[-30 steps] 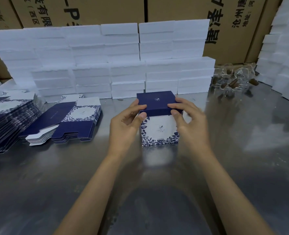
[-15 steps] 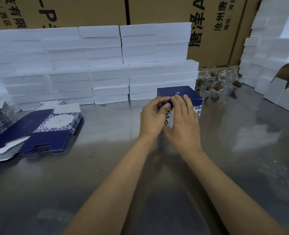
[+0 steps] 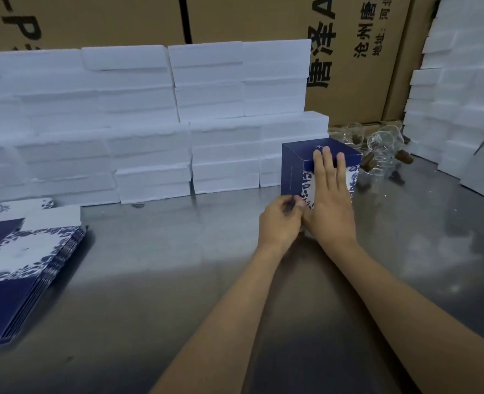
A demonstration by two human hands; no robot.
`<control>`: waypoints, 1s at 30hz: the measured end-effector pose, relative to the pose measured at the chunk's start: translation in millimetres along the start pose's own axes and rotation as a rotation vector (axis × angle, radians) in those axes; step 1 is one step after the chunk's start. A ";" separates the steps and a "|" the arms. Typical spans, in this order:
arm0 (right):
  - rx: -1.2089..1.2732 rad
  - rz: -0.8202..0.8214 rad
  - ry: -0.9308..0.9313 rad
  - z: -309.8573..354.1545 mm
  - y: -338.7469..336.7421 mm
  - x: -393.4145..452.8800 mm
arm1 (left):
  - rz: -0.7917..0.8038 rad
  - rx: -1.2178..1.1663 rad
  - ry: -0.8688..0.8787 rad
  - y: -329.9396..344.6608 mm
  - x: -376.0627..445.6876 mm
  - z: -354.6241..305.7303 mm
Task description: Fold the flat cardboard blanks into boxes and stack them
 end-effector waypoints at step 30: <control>-0.053 0.471 0.025 79.5 -25.9 -129.2 | -0.076 0.086 -0.062 -52.4 -115.5 -9.6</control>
Point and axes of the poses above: each hand's wrist, its own x-axis towards the middle knuckle, its own y-axis out of the palm, z = x × y, the point moved 10 cm from there along x, towards the middle knuckle, and after that the axes turned 2 degrees about -x, right-handed, at the moved point
